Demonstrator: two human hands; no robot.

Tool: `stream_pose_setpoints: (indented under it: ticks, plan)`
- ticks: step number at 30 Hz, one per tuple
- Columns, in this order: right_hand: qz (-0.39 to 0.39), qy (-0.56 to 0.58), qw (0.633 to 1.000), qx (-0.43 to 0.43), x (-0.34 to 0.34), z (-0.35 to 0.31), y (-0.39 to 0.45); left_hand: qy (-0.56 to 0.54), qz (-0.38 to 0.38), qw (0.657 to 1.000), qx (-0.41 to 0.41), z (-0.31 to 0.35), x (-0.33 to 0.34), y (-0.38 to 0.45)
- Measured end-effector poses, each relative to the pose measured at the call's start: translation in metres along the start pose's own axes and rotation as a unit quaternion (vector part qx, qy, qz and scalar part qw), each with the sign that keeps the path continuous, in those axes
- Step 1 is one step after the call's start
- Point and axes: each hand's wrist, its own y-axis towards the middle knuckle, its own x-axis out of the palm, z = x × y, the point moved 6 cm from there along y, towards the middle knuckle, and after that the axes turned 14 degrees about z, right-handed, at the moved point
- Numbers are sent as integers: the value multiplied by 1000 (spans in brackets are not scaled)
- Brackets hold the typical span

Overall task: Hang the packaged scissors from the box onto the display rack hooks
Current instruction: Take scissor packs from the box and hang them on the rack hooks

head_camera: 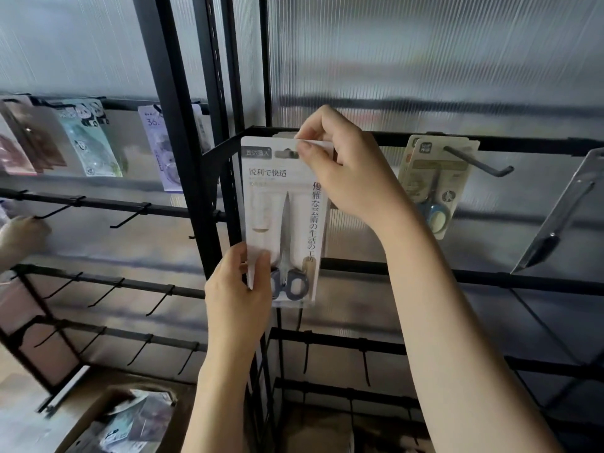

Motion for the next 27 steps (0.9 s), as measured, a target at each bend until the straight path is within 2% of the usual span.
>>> stream_pose_setpoints:
  ticks: [6, 14, 27]
  plan:
    - [8, 3, 1000, 19, -3, 5, -3, -8, -5, 1000, 16, 0, -2, -1]
    - [23, -1, 1000, -20, -2, -6, 1, -54, 10, 998, 33, 8, -9, -2]
    - [62, -19, 998, -20, -2, 6, -1, -56, -2, 998, 38, 9, -6, -7]
